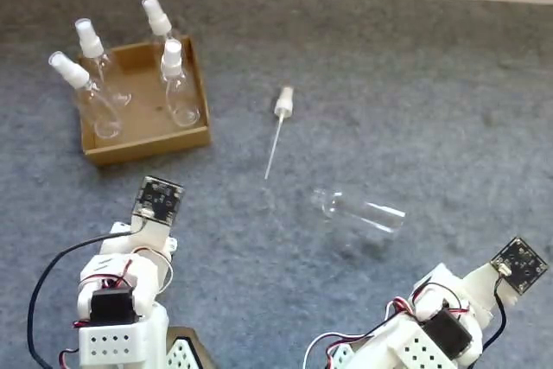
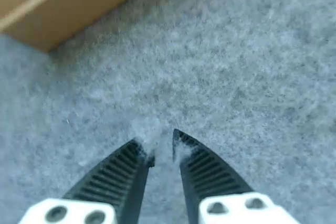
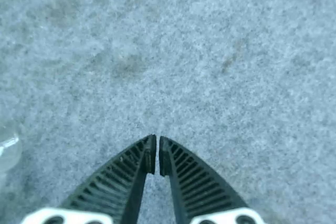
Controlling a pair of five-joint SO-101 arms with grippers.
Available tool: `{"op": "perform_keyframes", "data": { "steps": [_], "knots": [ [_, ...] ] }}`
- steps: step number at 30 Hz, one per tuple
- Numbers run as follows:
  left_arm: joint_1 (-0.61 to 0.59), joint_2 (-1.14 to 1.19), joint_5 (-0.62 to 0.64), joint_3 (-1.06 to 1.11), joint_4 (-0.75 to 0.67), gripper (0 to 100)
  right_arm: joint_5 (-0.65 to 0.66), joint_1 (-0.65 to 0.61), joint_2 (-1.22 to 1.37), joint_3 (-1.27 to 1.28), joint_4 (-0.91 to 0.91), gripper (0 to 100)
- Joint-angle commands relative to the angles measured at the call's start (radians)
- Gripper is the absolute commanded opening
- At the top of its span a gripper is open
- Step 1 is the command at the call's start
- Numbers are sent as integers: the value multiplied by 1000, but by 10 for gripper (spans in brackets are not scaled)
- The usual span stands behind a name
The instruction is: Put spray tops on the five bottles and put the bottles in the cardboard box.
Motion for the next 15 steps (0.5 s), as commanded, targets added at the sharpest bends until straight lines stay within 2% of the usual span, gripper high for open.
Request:
{"op": "perform_keyframes", "data": {
  "steps": [1, 5, 10, 15],
  "knots": [
    [-1, -12, -80, -51, -26, 8, -3, 12, -13, 117, 4, 12],
    [2, -7, -80, -171, -15, 11, -3, 12, -13, 117, 4, 12],
    [4, -4, -172, -355, 130, 95, -3, 12, -13, 117, 4, 12],
    [5, -4, -207, -452, 146, 88, -3, 12, -13, 117, 4, 12]
  ]
}}
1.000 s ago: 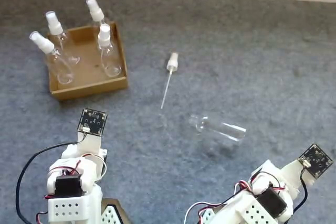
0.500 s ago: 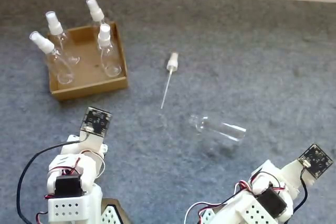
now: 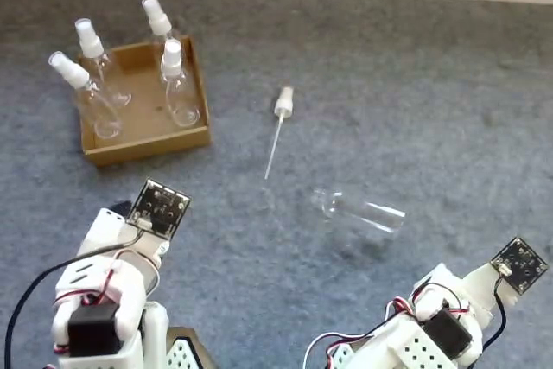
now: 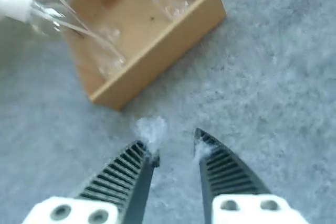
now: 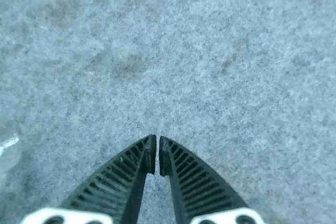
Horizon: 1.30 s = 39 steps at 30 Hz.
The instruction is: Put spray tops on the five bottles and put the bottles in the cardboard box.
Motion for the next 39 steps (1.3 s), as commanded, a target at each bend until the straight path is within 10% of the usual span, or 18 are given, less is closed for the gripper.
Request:
{"op": "perform_keyframes", "data": {
  "steps": [1, 18, 25, 39],
  "knots": [
    [5, 4, -78, -116, 12, 88, -3, 12, -13, 117, 4, 12],
    [62, 16, -184, -133, 5, 98, -3, 12, -13, 117, 4, 12],
    [157, 367, -173, -357, 12, 134, -3, 12, -13, 117, 4, 12],
    [524, 1271, 411, -940, 147, 169, -3, 12, -13, 117, 4, 12]
  ]
}}
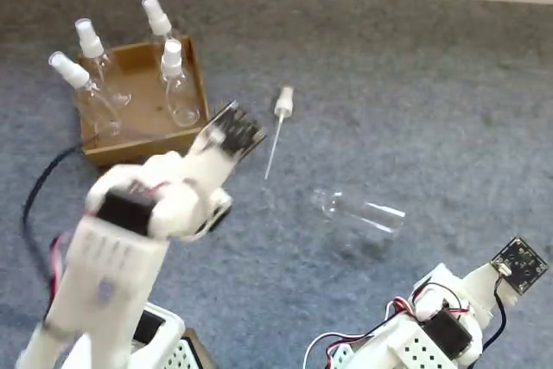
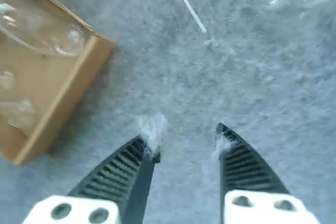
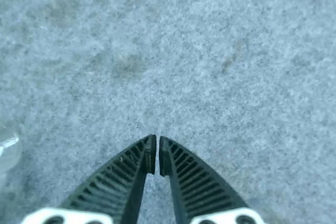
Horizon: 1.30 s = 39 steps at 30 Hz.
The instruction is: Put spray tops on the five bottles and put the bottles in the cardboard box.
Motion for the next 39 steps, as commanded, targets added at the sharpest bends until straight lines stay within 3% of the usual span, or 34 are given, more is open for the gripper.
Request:
{"op": "perform_keyframes", "data": {
  "steps": [1, 6, 13, 21, 31, 39],
  "knots": [
    [76, 292, 279, -234, 55, 194, -3, 12, -13, 117, 4, 12],
    [140, 512, 605, -398, 120, 325, -3, 12, -13, 117, 4, 12],
    [252, 687, 781, -449, 138, 449, -3, 12, -13, 117, 4, 12],
    [306, 819, 1103, -565, 55, 615, -3, 12, -13, 117, 4, 12],
    [426, 1179, 1344, -881, 81, 623, -3, 12, -13, 117, 4, 12],
    [449, 1357, 1450, -1017, 80, 623, -3, 12, -13, 117, 4, 12]
  ]
}}
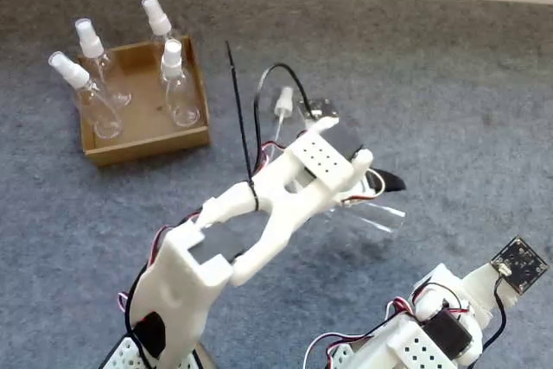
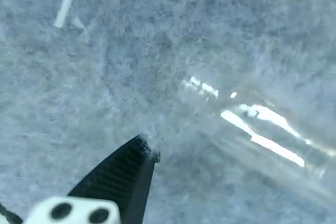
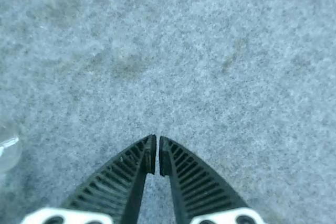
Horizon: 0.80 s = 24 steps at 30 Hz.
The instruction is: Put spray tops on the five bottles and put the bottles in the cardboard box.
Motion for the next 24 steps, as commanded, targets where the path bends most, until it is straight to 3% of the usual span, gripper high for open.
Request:
{"op": "perform_keyframes", "data": {
  "steps": [1, 6, 24],
  "knots": [
    [8, 39, 61, -108, 3, 623, -3, 12, -13, 117, 4, 12],
    [35, 101, 126, -185, 0, 623, -3, 12, -13, 117, 4, 12],
    [53, 380, 129, -418, 8, 623, -3, 12, -13, 117, 4, 12]
  ]
}}
